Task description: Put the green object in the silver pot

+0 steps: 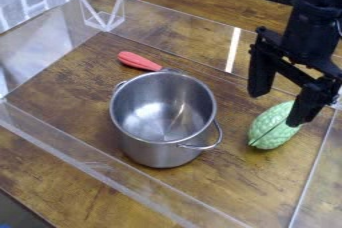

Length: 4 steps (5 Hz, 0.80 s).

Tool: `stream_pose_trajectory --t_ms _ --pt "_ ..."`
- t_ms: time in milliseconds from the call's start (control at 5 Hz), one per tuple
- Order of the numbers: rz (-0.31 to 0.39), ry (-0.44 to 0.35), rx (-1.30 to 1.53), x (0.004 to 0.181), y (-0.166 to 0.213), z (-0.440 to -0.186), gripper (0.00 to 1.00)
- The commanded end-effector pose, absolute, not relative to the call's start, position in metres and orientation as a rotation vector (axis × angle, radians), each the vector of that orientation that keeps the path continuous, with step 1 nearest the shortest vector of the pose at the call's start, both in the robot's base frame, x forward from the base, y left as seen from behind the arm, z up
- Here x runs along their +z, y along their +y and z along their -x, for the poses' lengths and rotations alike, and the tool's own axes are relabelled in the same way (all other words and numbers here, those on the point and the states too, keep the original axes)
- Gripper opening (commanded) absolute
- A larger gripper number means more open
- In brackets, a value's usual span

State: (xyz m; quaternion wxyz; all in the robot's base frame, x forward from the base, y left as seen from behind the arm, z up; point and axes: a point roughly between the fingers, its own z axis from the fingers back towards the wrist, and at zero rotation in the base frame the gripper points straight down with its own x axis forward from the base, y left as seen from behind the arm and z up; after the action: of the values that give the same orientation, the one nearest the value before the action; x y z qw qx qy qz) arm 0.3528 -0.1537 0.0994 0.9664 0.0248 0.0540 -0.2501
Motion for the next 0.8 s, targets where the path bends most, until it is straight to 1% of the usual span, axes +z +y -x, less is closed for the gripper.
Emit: stream_pose_trajectory --t_ms 0,200,400,600 --pt "-0.040 0.056 -0.557 0.107 -0.135 -0.376 1.00" --pt "-0.037 0.090 -0.523 0.090 -0.142 -0.379 1.00" --pt "-0.036 0.102 -0.509 0.079 -0.157 -0.381 1.00" --pt "-0.042 0.118 -0.521 0.080 -0.153 -0.388 1.00"
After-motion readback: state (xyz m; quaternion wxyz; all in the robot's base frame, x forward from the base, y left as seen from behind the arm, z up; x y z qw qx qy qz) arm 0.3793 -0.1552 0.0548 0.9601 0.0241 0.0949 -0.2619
